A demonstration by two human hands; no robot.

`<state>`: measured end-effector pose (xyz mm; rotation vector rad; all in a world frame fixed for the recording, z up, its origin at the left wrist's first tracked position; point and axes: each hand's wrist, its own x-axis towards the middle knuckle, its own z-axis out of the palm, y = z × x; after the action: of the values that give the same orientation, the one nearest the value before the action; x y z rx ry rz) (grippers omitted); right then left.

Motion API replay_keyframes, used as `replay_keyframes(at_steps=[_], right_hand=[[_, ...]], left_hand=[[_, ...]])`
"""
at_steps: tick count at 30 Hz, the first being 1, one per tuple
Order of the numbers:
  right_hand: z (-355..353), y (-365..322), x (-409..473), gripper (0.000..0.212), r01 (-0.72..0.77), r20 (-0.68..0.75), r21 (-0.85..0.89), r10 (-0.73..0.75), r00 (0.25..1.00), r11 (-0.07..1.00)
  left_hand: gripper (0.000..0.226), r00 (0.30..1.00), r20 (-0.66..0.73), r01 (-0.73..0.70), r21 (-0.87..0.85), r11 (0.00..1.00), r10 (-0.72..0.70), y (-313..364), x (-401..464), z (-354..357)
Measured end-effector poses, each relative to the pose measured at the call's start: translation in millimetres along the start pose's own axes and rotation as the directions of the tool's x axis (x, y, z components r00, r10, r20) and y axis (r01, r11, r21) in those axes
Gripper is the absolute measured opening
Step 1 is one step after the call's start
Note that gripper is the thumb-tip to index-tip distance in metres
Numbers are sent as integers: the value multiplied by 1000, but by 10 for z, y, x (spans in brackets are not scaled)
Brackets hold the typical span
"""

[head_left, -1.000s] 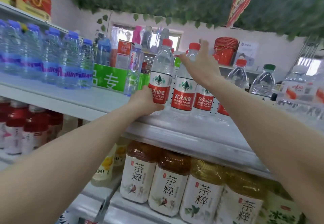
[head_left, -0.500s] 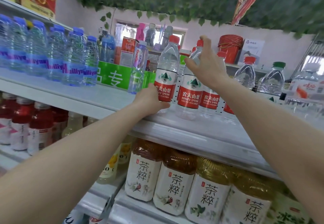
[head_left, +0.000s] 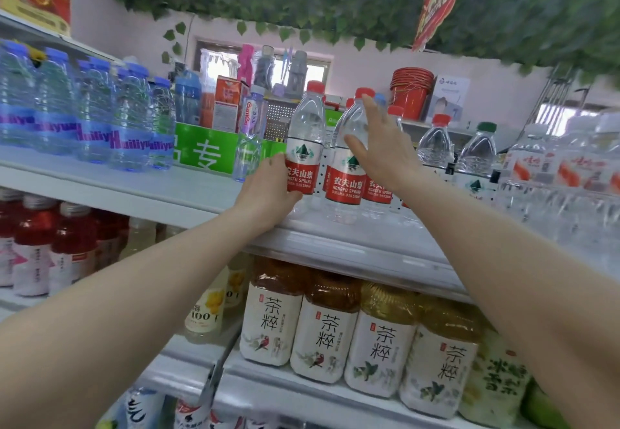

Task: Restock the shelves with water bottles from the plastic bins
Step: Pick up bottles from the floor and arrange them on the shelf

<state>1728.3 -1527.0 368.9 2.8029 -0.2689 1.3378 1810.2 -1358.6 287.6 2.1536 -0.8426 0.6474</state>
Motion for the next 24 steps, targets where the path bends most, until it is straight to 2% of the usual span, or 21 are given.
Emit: replay_keyframes(at_steps=[5, 11, 16, 20, 24], right_hand=[[-120, -113, -576, 51, 30, 11, -219, -28, 1000, 975], [-188, -433, -1452, 45, 81, 11, -320, -82, 997, 944], [97, -680, -2323, 39, 151, 44, -263, -144, 989, 953], [625, -824, -3201, 40, 140, 210, -156, -105, 972, 978], [1315, -917, -4229, 38, 66, 390, -87, -27, 920, 994]], left_hand=[[63, 990, -30, -135, 90, 987, 138, -98, -501, -248], [56, 970, -34, -235, 108, 966, 240, -386, -1215, -387], [54, 962, 29, -272, 96, 957, 271, -699, -1910, -263], [52, 964, 130, -242, 67, 968, 232, -1084, -2613, 111], [52, 923, 341, -208, 43, 977, 181, -1569, -3494, 646]])
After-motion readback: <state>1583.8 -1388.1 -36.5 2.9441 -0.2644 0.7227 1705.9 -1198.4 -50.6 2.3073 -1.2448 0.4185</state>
